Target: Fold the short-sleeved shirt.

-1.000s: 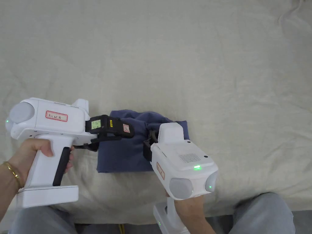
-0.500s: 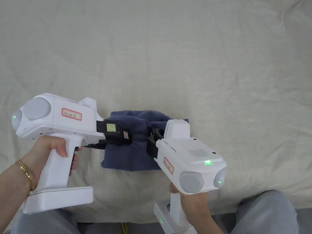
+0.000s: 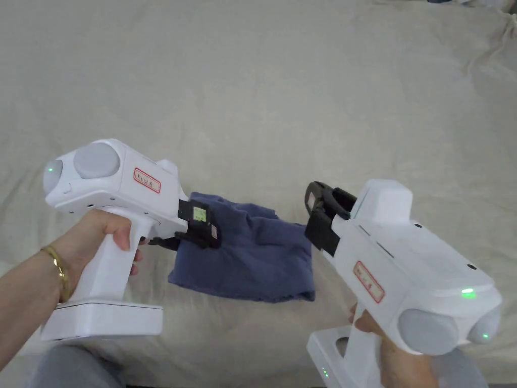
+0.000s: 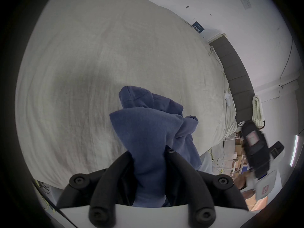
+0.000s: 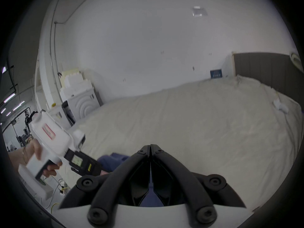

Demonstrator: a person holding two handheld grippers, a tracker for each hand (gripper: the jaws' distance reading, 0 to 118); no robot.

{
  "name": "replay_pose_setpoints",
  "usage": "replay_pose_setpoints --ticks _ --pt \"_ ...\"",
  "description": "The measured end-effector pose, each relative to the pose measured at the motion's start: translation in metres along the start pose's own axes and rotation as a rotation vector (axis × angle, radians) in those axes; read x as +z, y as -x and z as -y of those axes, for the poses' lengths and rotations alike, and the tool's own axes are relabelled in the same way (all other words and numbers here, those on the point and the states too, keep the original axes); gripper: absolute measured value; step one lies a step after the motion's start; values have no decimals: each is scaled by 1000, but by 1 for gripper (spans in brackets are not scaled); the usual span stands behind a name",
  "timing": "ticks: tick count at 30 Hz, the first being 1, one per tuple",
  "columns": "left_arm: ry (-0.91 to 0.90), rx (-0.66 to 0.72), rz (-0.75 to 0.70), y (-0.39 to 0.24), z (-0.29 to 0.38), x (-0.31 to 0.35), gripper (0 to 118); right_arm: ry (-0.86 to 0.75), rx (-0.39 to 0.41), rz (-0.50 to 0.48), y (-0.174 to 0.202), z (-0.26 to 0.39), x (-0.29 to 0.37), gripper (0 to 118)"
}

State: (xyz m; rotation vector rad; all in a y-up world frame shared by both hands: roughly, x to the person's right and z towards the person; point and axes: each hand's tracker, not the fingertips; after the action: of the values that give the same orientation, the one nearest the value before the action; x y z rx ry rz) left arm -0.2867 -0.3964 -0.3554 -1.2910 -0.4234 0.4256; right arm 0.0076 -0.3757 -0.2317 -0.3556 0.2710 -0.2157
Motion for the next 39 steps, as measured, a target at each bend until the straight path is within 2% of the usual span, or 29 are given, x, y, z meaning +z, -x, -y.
replay_pose_setpoints --ticks 5,8,13,22,27,29,36,39 --pt "-1 -30 -61 12 -9 27 19 -65 12 31 -12 -25 23 0" --pt "-14 -39 -119 33 -17 52 19 -74 -52 41 -20 -28 25 0" --pt "-39 -24 -245 84 -28 98 19 -45 -47 63 -17 -25 21 0" --pt "-89 116 -415 203 -39 191 19 4 -8 46 18 -25 0 0" --pt "-97 101 -498 262 -38 232 19 23 10 34 37 -23 -16 0" --pt "-105 162 -505 294 -37 249 19 30 19 30 46 -22 -22 0" --pt "-95 300 -620 378 -36 280 19 86 60 22 71 -16 -38 0" --pt "-102 300 -659 399 -40 288 19 101 86 32 79 -15 -44 0"
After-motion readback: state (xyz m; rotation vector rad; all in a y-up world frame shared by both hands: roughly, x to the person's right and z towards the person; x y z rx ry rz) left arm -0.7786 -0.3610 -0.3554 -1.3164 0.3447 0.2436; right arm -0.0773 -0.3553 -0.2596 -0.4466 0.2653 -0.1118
